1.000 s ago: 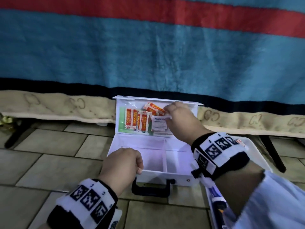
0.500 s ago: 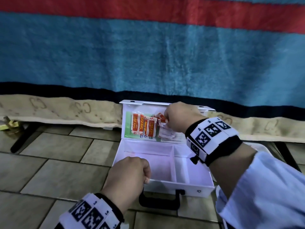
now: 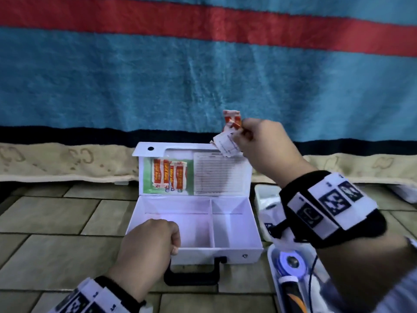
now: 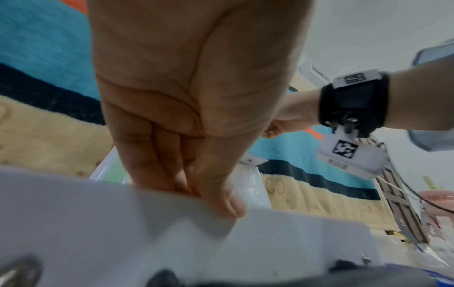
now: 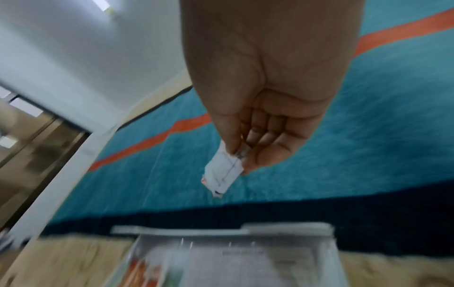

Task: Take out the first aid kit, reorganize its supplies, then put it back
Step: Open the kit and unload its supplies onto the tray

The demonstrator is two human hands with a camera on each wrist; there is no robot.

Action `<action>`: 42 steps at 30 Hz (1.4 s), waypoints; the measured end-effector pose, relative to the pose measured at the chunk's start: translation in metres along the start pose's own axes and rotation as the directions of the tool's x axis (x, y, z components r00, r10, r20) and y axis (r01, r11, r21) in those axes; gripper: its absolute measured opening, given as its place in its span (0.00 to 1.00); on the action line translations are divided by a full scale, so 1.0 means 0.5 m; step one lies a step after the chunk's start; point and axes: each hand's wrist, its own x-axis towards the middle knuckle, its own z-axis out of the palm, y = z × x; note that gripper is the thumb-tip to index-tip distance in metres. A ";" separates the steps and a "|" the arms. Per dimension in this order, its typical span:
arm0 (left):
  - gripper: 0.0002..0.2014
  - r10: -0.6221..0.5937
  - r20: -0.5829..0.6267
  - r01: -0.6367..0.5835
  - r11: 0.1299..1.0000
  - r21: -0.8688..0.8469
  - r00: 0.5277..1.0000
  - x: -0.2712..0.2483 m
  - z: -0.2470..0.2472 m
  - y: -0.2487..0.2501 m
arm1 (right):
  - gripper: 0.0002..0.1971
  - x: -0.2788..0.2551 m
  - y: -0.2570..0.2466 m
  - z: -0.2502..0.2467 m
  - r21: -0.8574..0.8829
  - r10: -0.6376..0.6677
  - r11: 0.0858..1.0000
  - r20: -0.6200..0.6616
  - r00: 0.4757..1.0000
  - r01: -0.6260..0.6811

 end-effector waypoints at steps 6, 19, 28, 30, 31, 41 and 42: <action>0.09 0.175 -0.148 -0.204 0.957 -0.208 0.973 -0.001 -0.047 0.119 | 0.13 -0.175 0.118 -0.138 0.260 0.291 0.928 -0.061 0.955 -0.267; 0.10 0.563 0.278 -0.251 0.685 -0.684 0.778 -0.020 0.093 0.497 | 0.06 -0.496 0.259 -0.175 0.643 0.739 0.458 0.108 0.665 -0.614; 0.07 0.557 0.285 -0.232 0.680 -0.695 0.780 -0.003 0.121 0.521 | 0.02 -0.521 0.253 -0.187 0.848 0.872 0.311 -0.075 0.484 -0.429; 0.04 0.522 0.309 -0.174 0.684 -0.708 0.795 0.009 0.123 0.511 | 0.04 -0.540 0.263 -0.195 0.781 0.883 0.392 -0.171 0.438 -0.485; 0.04 0.504 0.318 -0.145 0.683 -0.716 0.804 0.015 0.124 0.504 | 0.05 -0.553 0.268 -0.198 0.702 0.880 0.437 -0.203 0.430 -0.563; 0.05 0.472 0.252 -0.206 0.721 -0.662 0.845 0.038 0.142 0.481 | 0.12 -0.576 0.287 -0.112 0.331 0.890 0.408 0.061 0.451 -0.851; 0.06 0.481 0.261 -0.211 0.724 -0.657 0.837 0.036 0.141 0.483 | 0.10 -0.567 0.292 -0.104 0.335 0.882 0.421 0.066 0.467 -0.843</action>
